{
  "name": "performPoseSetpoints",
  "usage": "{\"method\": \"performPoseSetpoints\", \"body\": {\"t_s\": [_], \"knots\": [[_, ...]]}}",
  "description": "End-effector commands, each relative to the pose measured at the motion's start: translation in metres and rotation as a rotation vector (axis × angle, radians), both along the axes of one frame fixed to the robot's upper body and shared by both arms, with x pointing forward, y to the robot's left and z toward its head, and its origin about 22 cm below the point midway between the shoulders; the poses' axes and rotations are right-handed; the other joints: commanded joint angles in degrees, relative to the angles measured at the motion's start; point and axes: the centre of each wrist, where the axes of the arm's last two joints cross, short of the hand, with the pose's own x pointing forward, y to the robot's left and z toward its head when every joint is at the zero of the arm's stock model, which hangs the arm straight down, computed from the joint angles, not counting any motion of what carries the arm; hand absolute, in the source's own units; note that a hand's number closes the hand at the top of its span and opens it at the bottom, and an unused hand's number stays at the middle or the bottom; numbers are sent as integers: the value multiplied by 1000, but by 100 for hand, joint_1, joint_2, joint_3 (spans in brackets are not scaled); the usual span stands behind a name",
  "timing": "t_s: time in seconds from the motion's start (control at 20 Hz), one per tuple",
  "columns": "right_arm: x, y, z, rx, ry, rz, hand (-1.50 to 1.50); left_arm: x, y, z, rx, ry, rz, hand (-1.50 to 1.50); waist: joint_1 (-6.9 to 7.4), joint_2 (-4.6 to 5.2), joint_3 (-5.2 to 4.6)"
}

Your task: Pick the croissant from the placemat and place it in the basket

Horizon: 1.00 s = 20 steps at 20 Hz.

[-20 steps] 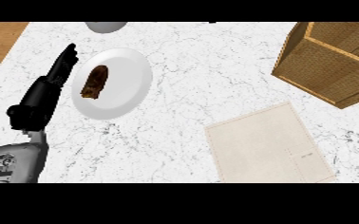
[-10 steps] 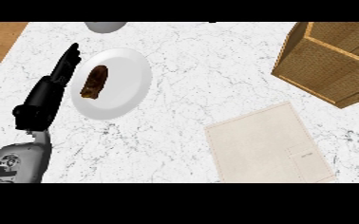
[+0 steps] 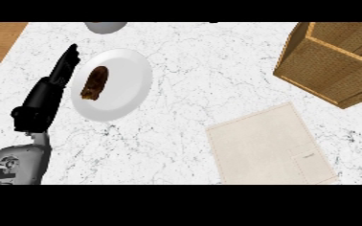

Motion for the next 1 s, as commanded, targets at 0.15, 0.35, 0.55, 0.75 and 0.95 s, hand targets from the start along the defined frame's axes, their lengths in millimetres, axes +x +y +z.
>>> {"method": "performPoseSetpoints", "body": {"t_s": [0.15, 0.35, 0.55, 0.75, 0.95], "knots": [[-3, -5, 18, 174, -108, 13, -150, 3, 7, -3, 9, 5, -4, 0, -34, -4, -2], [0, -11, 7, 426, -276, -109, -150, 2, 8, -2, -6, 5, -7, 0, 19, 24, 3], [-22, -45, 10, 561, -452, -294, -150, -2, -2, 0, -4, 8, -14, 0, 33, 30, 13], [-48, -76, 11, 603, -541, -415, -150, 0, -4, 5, -9, -2, -17, 0, 40, 42, 15], [-86, -116, 2, 632, -617, -497, -150, 6, 4, 5, -8, -6, -11, 0, 1, 80, 22]]}}
